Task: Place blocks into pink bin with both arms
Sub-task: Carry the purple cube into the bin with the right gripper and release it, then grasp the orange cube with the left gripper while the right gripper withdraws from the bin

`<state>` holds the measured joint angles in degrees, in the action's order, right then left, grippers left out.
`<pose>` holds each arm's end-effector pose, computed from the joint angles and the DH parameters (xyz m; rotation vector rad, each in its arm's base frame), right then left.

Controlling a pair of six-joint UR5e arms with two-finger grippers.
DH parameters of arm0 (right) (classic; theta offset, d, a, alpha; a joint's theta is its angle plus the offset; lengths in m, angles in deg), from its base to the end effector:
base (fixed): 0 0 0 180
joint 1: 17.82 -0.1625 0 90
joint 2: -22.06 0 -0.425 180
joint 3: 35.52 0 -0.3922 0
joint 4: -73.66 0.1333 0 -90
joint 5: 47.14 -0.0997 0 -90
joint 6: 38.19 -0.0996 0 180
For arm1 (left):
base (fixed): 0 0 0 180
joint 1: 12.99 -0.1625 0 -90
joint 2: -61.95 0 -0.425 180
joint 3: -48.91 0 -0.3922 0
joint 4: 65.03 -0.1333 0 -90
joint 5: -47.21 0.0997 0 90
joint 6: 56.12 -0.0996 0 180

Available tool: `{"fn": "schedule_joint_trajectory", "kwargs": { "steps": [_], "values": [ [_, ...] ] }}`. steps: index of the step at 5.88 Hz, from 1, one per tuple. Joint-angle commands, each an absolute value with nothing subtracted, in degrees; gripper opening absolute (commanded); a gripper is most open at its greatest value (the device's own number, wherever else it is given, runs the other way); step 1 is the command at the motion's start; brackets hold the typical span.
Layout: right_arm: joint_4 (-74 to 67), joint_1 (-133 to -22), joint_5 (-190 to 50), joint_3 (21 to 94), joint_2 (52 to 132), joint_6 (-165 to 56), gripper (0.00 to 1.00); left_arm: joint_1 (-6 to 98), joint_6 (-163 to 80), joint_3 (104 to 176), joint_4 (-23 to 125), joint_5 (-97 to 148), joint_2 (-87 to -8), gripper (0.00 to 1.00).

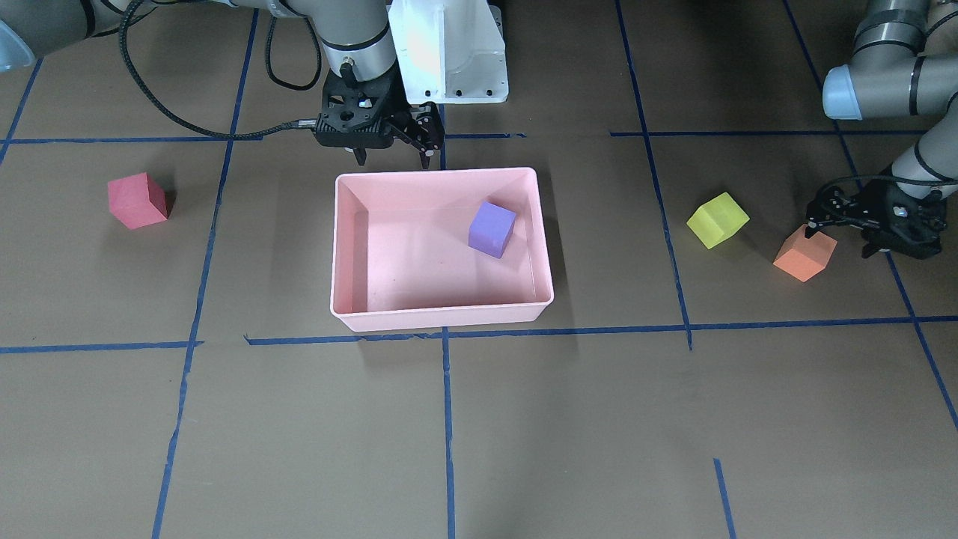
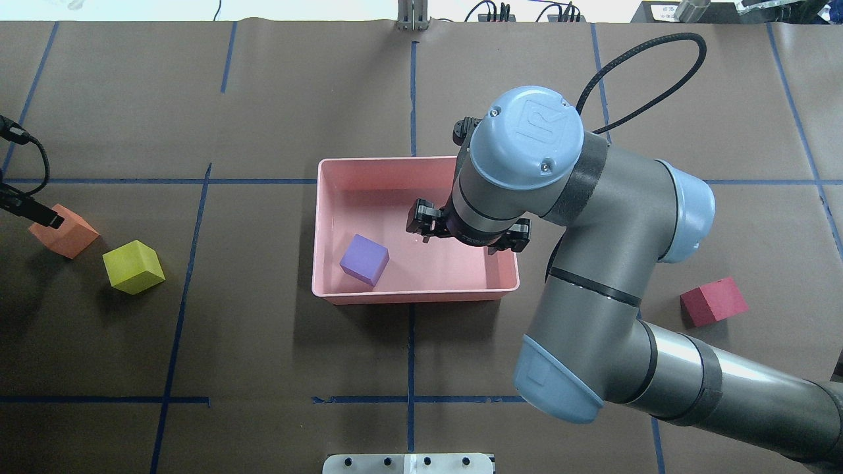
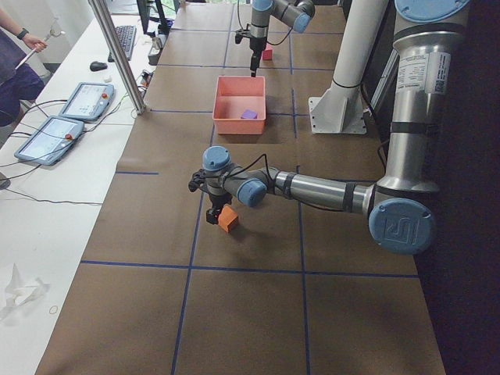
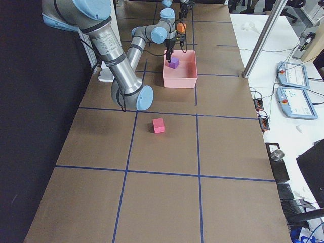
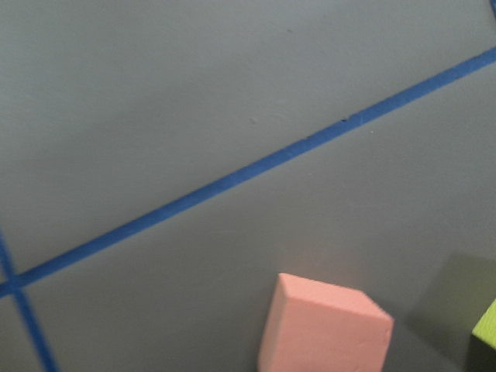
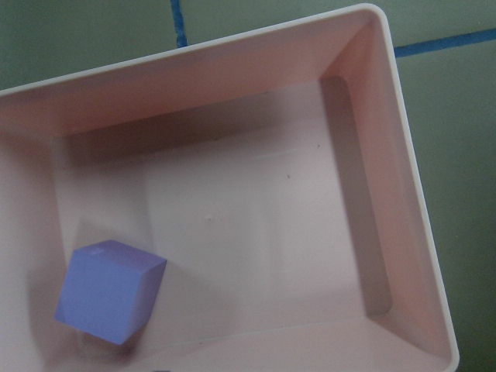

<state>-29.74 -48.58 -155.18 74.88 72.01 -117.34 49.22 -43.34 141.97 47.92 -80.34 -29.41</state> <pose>-0.4668 -0.3970 0.1382 0.0117 -0.8674 0.1962 0.1810 -0.4991 0.5814 0.2103 0.7672 0.4046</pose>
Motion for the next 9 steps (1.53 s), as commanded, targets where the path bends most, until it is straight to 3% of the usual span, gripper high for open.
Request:
{"fn": "schedule_joint_trajectory", "kwargs": {
  "steps": [1,3,5,6,9],
  "values": [
    [-29.79,-48.67,-155.25,75.56,73.12,-117.2,1.0,46.35,-42.85,139.55,48.35,-80.23,-30.06,1.0],
    [-29.96,-50.85,-156.9,76.8,74.44,-113.98,1.0,44.06,-42.94,138.3,48.35,-80.23,-30.16,0.98],
    [-29.88,-55.24,-158.93,78.54,77.15,-105.14,1.0,43.79,-42.76,138.82,47.74,-80.75,-31.82,0.38],
    [-29.79,-58.39,-159.89,79.95,79.95,-100.2,1.0,43.96,-42.68,139.09,46.86,-80.84,-33.66,0.31],
    [-29.18,-66.83,-164.98,85.04,93.2,-81.14,1.0,48.8,-33.54,148.98,21.09,-80.58,-49.87,0.31]
  ]
}}
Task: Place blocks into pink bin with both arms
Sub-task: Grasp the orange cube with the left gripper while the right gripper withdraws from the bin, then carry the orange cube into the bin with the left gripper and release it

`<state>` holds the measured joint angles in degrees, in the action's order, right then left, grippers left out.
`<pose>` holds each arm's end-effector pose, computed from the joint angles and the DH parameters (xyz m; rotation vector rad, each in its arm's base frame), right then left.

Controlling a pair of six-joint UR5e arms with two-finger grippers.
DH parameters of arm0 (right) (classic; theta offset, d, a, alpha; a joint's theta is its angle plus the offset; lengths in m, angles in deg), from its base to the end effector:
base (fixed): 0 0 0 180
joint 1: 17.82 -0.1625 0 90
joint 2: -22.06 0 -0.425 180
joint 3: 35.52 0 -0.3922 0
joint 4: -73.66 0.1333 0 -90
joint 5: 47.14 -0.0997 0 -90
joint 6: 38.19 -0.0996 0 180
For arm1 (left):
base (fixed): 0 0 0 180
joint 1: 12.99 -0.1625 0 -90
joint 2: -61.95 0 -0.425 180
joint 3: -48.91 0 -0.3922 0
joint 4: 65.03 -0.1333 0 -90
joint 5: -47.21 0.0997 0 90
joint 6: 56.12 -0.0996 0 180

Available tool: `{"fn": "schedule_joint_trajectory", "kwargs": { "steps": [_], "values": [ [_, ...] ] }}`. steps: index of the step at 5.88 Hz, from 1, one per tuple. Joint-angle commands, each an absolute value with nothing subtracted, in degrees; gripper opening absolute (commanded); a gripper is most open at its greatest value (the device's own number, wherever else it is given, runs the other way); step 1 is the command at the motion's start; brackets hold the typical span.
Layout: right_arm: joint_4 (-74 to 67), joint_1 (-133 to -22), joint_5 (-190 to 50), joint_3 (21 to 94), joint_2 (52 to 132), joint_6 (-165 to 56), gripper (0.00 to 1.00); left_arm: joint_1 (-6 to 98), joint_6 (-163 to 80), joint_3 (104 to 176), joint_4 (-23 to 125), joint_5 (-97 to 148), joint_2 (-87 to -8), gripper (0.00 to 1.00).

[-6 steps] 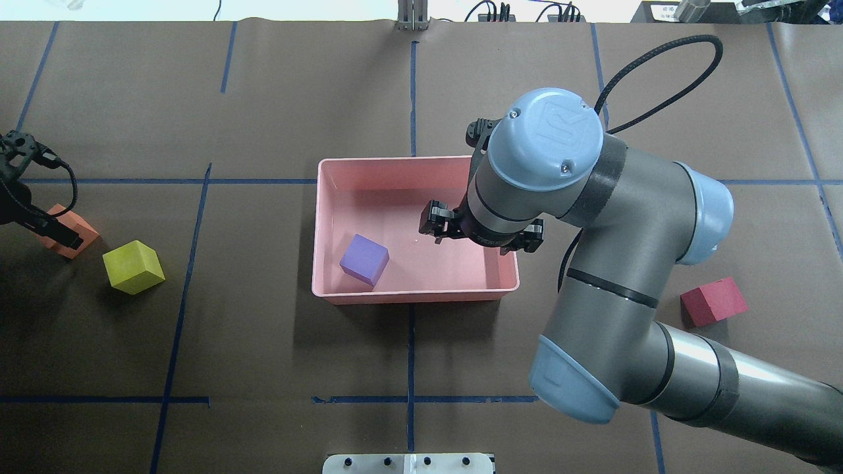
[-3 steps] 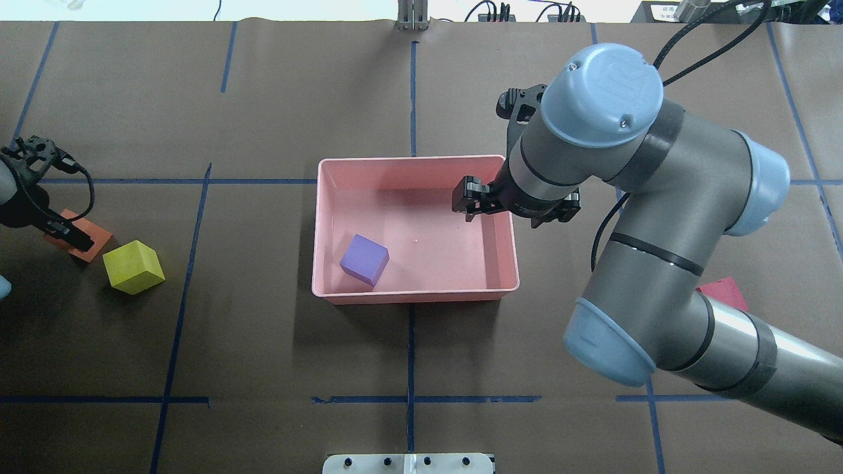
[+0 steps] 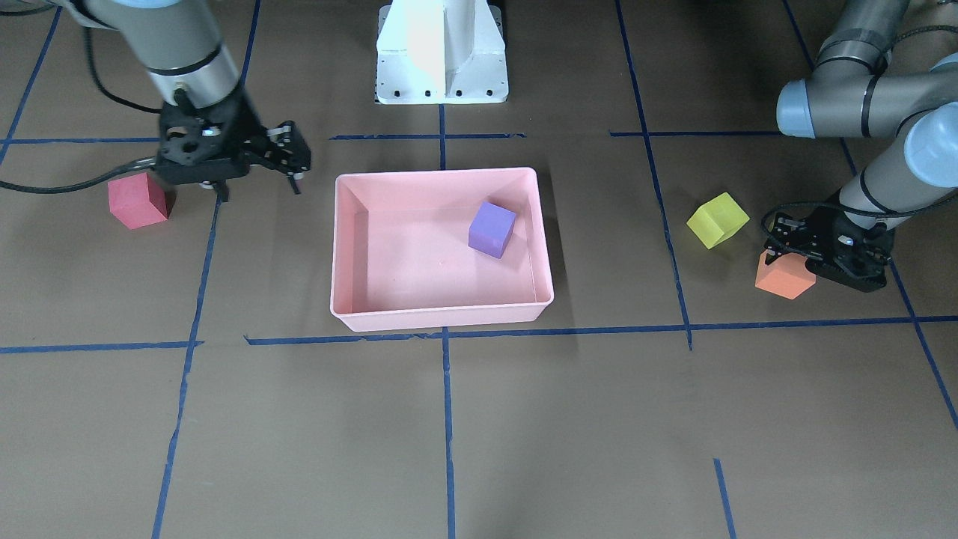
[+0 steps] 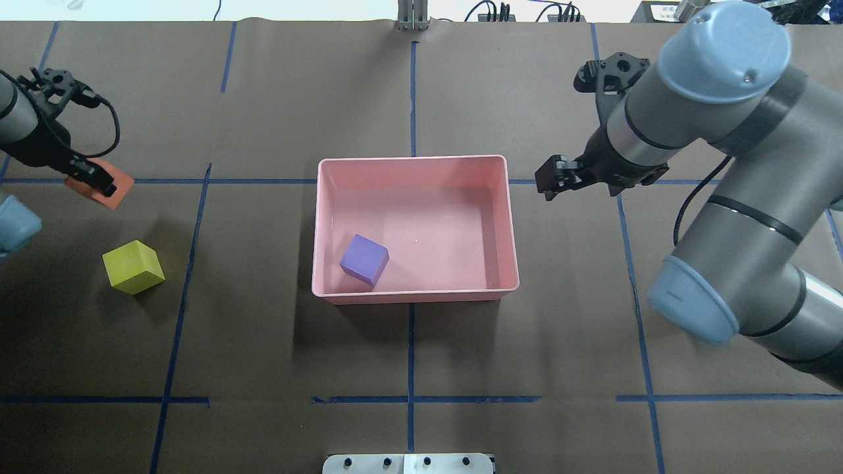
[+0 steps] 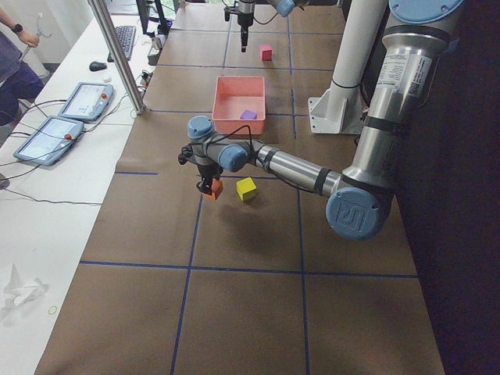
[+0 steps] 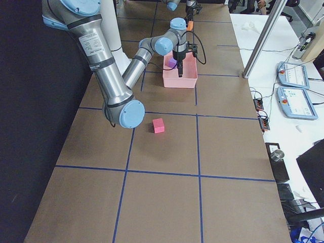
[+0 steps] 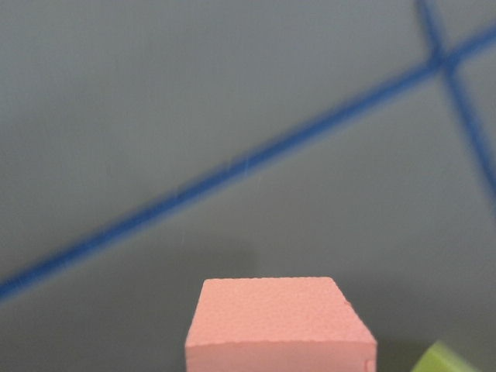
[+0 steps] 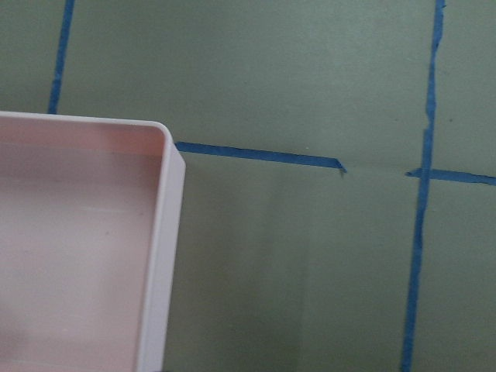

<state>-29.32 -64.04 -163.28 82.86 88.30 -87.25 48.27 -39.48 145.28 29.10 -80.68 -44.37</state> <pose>-0.3130 -0.4559 0.2482 0.1453 -0.7878 -0.0687 0.2280 -0.5658 0.4443 0.1663 0.7762 0.3548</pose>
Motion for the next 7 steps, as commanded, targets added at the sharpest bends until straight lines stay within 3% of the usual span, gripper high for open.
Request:
{"fn": "schedule_joint_trajectory", "kwargs": {
  "steps": [1,4,5,6,7],
  "values": [
    [-29.18,-69.82,-166.65,86.37,97.42,-75.08,1.0,47.84,-23.53,150.59,18.75,-80.49,-54.81,0.32],
    [-15.18,-76.34,-170.35,86.64,115.07,-62.46,1.0,28.38,9.28,147.02,18.82,-71.4,-71.76,0.32],
    [-8.5,-76.44,-170.36,86.29,120.88,-61.58,1.0,25.36,14.31,142.13,19.17,-69.0,-77.73,0.46],
    [-2.69,-76.44,-170.36,85.77,126.59,-60.0,1.0,24.55,15.06,138.86,19.52,-67.94,-80.84,0.99],
    [2.94,-76.36,-170.1,82.72,128.04,-61.38,1.0,24.54,14.98,139.0,19.52,-67.93,-80.87,1.0]
  ]
}}
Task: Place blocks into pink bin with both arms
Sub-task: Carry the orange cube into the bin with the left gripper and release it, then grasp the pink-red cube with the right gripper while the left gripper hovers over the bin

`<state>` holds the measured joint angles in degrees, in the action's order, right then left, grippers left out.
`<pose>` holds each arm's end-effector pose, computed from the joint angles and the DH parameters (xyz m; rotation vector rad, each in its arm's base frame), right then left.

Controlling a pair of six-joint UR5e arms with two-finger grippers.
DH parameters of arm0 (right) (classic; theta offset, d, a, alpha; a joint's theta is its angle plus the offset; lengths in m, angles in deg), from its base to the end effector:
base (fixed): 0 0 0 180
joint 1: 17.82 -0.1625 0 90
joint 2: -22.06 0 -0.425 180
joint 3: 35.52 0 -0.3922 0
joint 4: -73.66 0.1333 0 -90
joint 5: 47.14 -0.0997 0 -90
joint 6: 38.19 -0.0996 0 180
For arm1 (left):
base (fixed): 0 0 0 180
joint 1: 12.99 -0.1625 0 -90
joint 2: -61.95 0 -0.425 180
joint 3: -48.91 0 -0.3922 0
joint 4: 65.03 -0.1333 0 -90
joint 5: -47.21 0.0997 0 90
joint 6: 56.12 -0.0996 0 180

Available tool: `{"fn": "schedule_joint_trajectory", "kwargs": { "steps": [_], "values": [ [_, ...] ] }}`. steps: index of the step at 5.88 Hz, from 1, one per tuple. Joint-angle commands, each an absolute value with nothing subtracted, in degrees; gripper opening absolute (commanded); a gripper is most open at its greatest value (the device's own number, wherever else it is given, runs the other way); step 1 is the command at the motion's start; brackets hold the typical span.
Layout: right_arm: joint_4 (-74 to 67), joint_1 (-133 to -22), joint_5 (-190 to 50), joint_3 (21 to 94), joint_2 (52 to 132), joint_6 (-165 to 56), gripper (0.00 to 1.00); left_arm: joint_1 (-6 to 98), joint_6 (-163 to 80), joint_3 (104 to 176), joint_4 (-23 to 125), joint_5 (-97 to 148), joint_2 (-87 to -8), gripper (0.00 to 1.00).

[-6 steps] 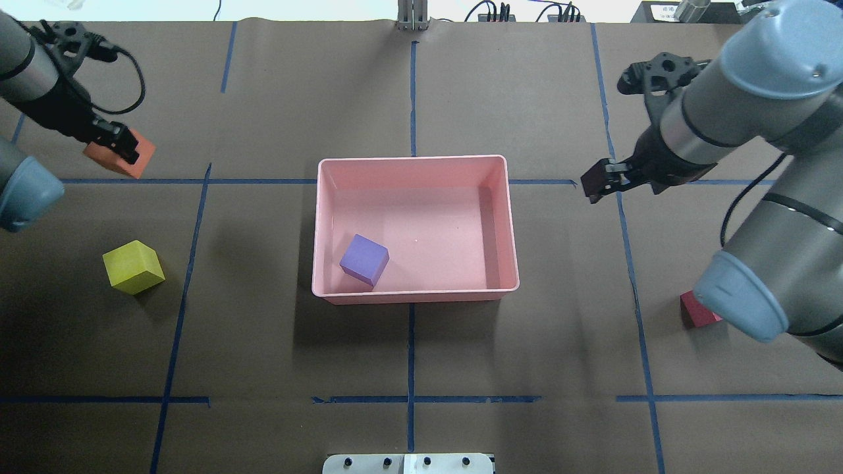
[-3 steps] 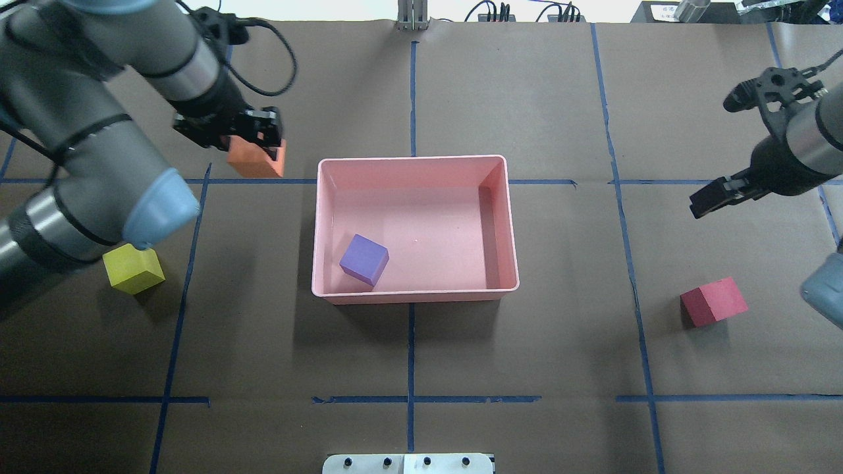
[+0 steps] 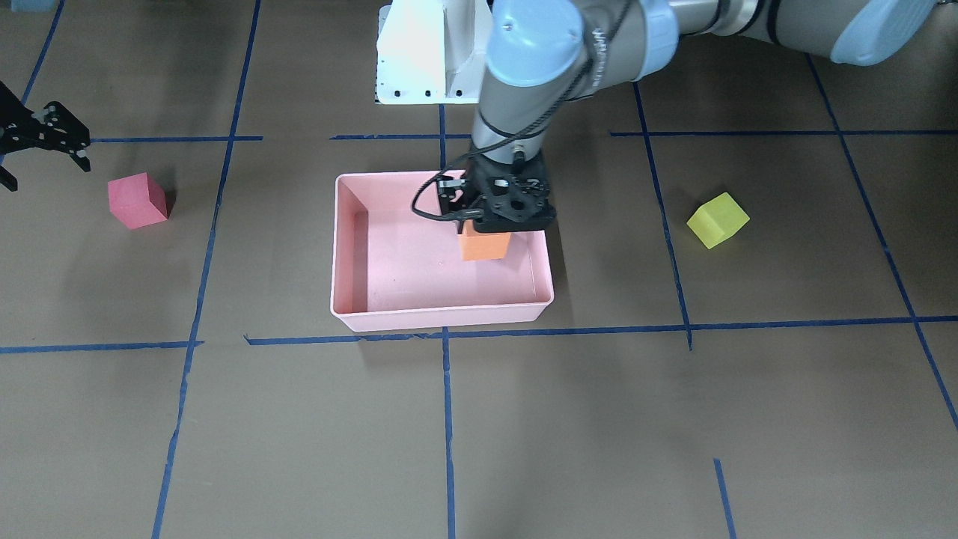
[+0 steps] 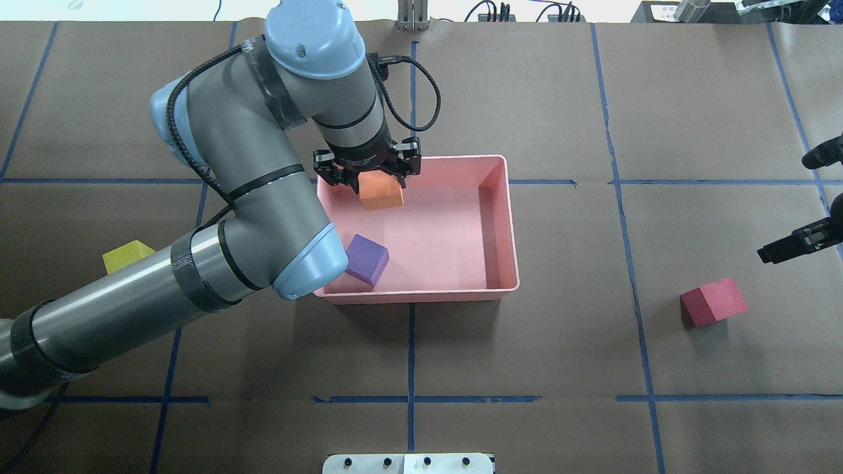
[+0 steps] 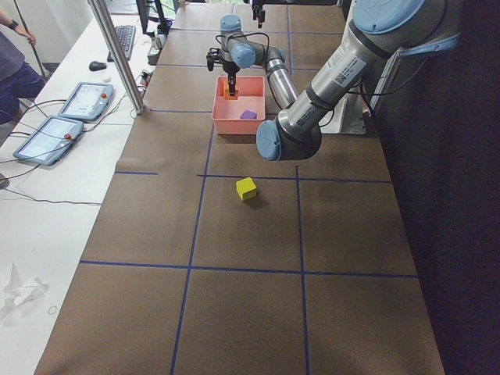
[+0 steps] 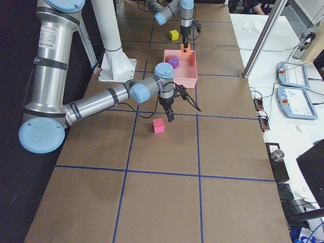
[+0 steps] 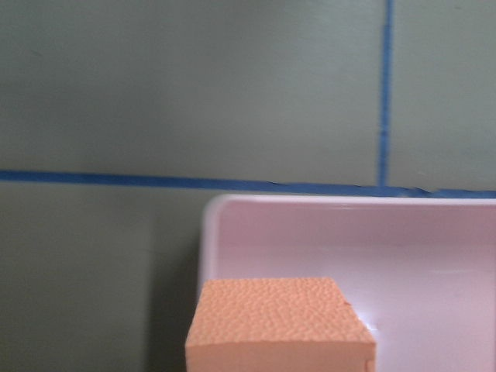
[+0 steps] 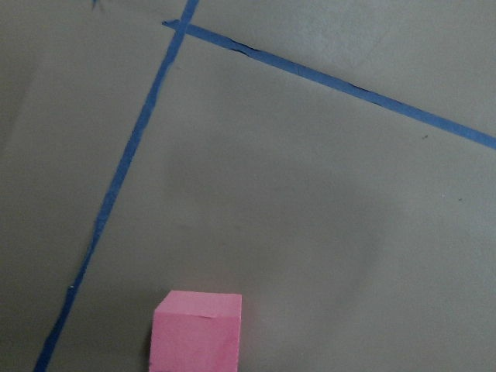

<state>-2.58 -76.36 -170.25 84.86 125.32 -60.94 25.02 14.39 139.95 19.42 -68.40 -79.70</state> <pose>-0.1445 -0.3873 0.4811 0.2100 -0.7425 -0.3001 0.4996 -0.5050 0.1023 0.0196 0.9108 -0.1168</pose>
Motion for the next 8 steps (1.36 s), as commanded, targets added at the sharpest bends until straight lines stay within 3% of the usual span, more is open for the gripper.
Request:
{"fn": "schedule_joint_trajectory", "kwargs": {
  "steps": [1,4,8],
  "values": [
    [6.65,-75.92,-170.1,80.25,127.97,-66.53,1.0,24.54,14.98,139.17,19.52,-67.93,-80.7,1.0],
    [10.02,-66.46,-166.79,80.05,125.07,-79.04,1.0,24.54,15.07,139.44,19.61,-67.84,-80.43,1.0],
    [10.11,-59.14,-163.43,73.04,124.63,-79.41,1.0,24.54,14.98,139.53,19.7,-67.84,-80.08,1.0]
  ]
}}
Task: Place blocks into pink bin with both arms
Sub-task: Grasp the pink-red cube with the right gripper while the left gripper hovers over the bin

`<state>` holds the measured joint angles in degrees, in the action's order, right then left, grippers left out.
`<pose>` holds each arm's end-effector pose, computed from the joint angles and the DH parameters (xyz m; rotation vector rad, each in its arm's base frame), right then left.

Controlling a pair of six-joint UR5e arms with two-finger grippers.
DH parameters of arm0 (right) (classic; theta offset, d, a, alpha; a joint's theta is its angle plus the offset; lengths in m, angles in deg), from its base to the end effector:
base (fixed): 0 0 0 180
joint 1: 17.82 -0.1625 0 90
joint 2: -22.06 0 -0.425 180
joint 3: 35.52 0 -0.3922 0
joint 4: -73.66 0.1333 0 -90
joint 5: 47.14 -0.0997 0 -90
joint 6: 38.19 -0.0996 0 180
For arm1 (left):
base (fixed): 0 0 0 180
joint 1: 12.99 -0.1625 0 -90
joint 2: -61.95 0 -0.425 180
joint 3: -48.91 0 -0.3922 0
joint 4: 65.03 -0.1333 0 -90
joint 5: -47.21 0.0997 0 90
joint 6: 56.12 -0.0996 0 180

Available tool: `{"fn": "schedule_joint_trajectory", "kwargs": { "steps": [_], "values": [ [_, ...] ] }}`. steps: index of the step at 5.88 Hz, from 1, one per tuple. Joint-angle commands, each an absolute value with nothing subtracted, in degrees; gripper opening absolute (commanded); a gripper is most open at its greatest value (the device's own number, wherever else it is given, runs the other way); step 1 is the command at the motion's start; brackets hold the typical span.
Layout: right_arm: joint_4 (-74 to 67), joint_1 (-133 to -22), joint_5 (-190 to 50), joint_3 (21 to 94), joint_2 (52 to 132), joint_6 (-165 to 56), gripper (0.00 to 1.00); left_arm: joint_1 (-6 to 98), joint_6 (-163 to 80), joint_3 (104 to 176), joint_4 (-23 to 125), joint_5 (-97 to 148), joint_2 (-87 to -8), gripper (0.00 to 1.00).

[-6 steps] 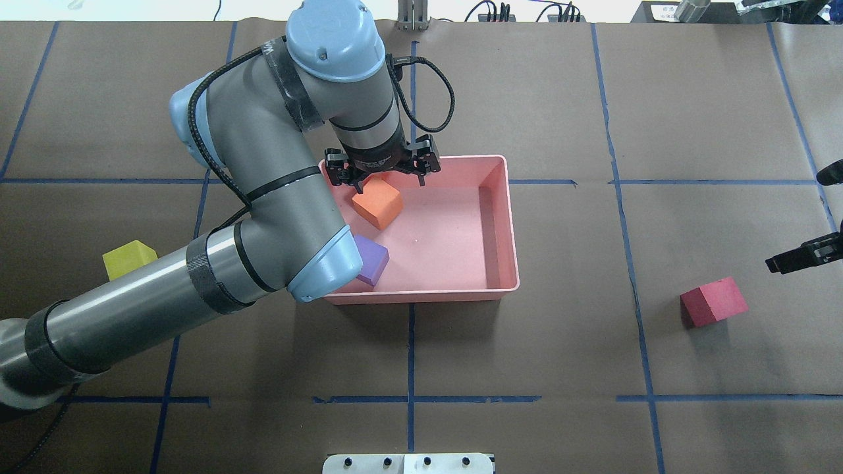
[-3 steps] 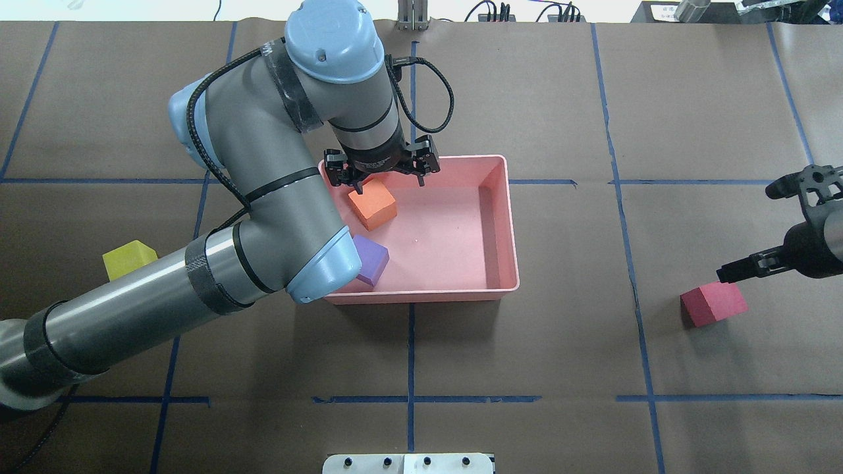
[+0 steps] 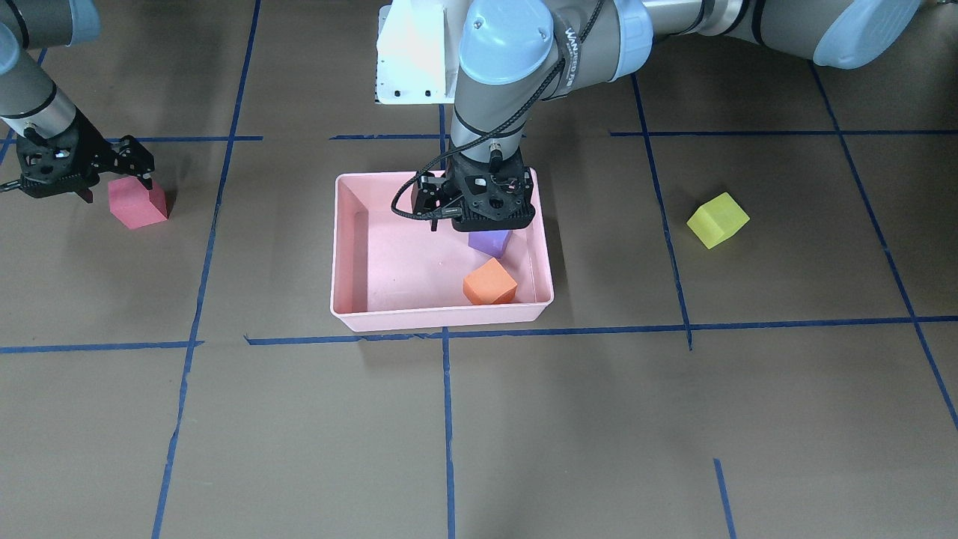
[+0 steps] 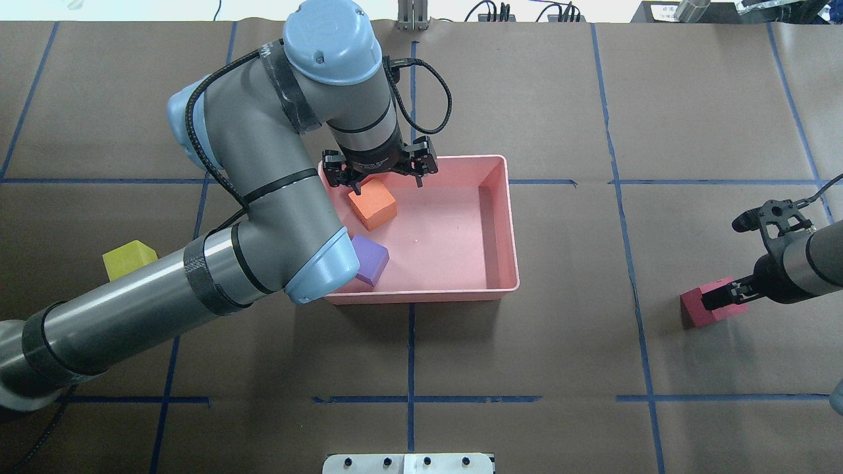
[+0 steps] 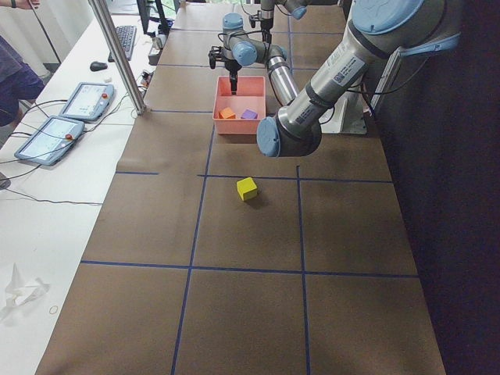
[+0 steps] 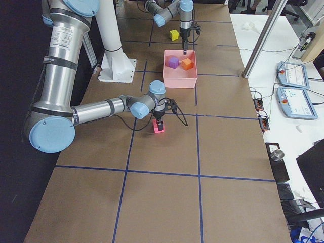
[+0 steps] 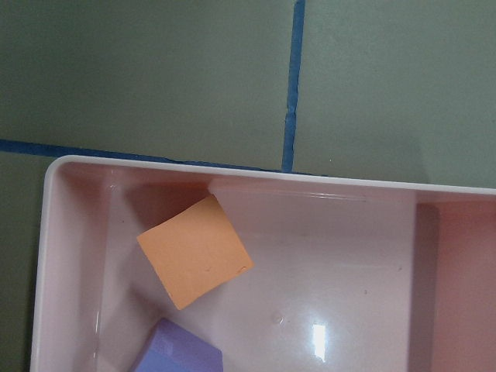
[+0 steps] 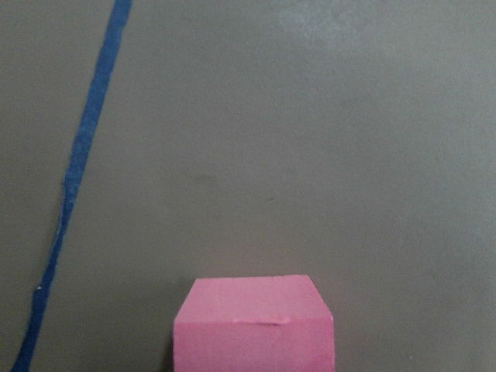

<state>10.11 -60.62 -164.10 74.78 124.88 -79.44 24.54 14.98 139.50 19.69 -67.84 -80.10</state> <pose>-0.2533 -0.3547 0.5439 0.0981 -0.7337 -0.2384 0.5052 -0.5030 0.0999 0.0215 0.9105 -0.1217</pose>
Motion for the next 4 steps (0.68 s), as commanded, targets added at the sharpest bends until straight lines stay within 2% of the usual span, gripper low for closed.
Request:
{"fn": "schedule_joint_trajectory", "kwargs": {
  "steps": [1,2,3,4],
  "values": [
    [10.11,-58.0,-163.25,71.19,123.15,-79.41,1.0,24.54,14.89,139.53,19.7,-67.84,-80.08,1.0],
    [10.03,-58.07,-163.85,71.87,122.78,-79.59,0.46,24.54,14.63,139.7,19.7,-67.84,-79.38,1.0],
    [9.94,-58.07,-163.77,73.79,122.69,-80.72,0.19,24.63,13.93,140.4,19.7,-67.92,-78.94,1.0],
    [9.24,-58.16,-163.86,77.47,122.6,-84.04,0.12,25.07,7.4,145.02,19.52,-68.36,-74.33,1.0]
  ]
}}
